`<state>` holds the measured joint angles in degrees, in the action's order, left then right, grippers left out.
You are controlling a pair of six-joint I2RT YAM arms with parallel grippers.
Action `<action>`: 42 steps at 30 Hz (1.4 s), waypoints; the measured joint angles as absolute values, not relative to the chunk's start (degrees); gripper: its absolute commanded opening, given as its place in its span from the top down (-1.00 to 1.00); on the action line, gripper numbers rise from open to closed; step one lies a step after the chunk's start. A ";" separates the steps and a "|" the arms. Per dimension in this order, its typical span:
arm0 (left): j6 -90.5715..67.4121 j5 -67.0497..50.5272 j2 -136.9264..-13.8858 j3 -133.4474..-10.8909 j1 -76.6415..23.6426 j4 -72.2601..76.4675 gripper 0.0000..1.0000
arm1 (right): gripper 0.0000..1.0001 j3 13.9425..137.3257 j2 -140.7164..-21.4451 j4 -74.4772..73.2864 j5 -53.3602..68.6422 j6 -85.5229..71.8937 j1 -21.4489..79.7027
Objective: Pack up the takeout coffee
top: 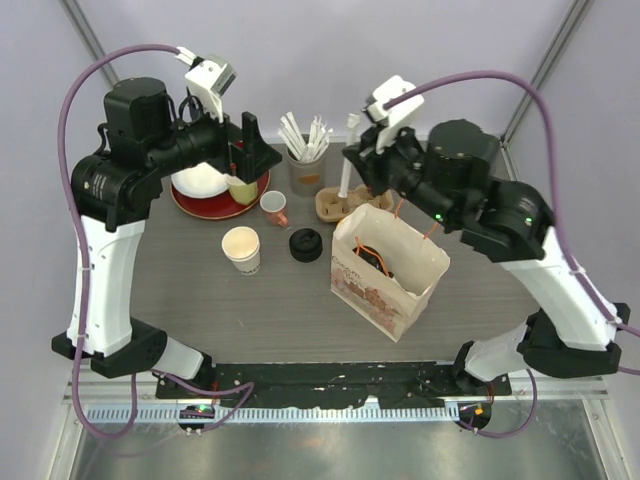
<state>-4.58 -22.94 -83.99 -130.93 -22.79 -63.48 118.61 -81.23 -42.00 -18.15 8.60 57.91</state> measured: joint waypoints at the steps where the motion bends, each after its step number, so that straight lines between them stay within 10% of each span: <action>1: -4.38 -22.70 -83.96 -130.65 -22.79 -63.29 -1.00 | 0.98 119.92 -80.49 -44.56 -19.27 7.27 57.89; 17: -4.01 -22.50 -83.96 -121.78 -22.79 -59.99 -1.00 | 0.96 102.02 -76.75 -70.11 -22.06 -9.39 49.45; 21: -3.79 -22.00 -84.16 -118.91 -22.79 -58.46 -0.99 | 0.24 97.27 -76.23 -70.61 -18.15 -10.46 45.21; 27: -3.38 -20.49 -87.37 -117.58 -22.79 -55.99 -1.00 | -0.05 97.36 -76.25 -70.74 -14.52 -10.74 44.01; 42: -1.23 -5.23 -110.91 -125.38 -26.52 -45.45 0.18 | -0.05 103.13 -72.82 -62.98 -9.02 -6.87 44.01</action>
